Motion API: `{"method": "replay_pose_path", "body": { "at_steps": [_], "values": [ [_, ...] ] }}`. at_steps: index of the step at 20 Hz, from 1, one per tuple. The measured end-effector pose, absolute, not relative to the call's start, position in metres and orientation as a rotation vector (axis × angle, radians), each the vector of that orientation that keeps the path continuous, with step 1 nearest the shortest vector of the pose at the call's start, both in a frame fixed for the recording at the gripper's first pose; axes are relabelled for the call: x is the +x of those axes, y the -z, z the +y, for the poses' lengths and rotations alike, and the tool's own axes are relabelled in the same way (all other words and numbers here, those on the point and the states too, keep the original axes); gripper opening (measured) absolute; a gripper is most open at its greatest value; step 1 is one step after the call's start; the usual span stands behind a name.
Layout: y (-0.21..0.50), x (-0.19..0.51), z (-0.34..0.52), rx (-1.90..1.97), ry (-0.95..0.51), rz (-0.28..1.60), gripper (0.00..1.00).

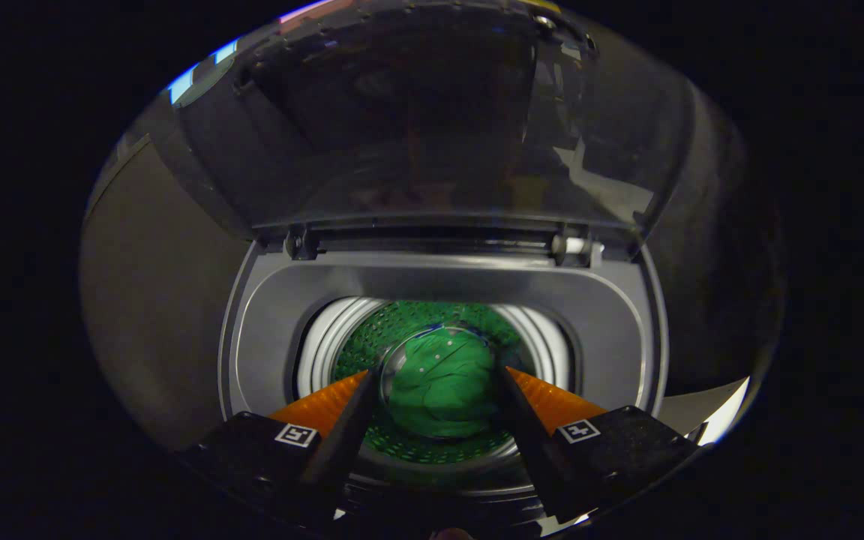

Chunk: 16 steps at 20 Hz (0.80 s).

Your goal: Put the clothes into the washing machine and then close the washing machine lid.

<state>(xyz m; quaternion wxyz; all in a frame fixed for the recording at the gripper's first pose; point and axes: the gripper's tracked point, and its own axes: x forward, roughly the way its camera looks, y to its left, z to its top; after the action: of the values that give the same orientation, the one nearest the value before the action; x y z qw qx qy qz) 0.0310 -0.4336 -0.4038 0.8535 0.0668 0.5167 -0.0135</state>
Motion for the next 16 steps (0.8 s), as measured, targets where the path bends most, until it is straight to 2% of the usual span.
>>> {"method": "replay_pose_path", "body": {
  "at_steps": [7, 11, 12, 16],
  "values": [
    [0.25, 0.078, -0.41, 0.234, -0.064, 0.823, 0.99],
    [0.14, 0.144, -0.401, 0.158, -0.143, 0.503, 0.99],
    [0.13, 0.16, -0.403, 0.112, -0.151, 0.459, 0.99],
    [0.185, 0.214, -0.42, 0.079, -0.095, 0.558, 1.0]
  ]
}}
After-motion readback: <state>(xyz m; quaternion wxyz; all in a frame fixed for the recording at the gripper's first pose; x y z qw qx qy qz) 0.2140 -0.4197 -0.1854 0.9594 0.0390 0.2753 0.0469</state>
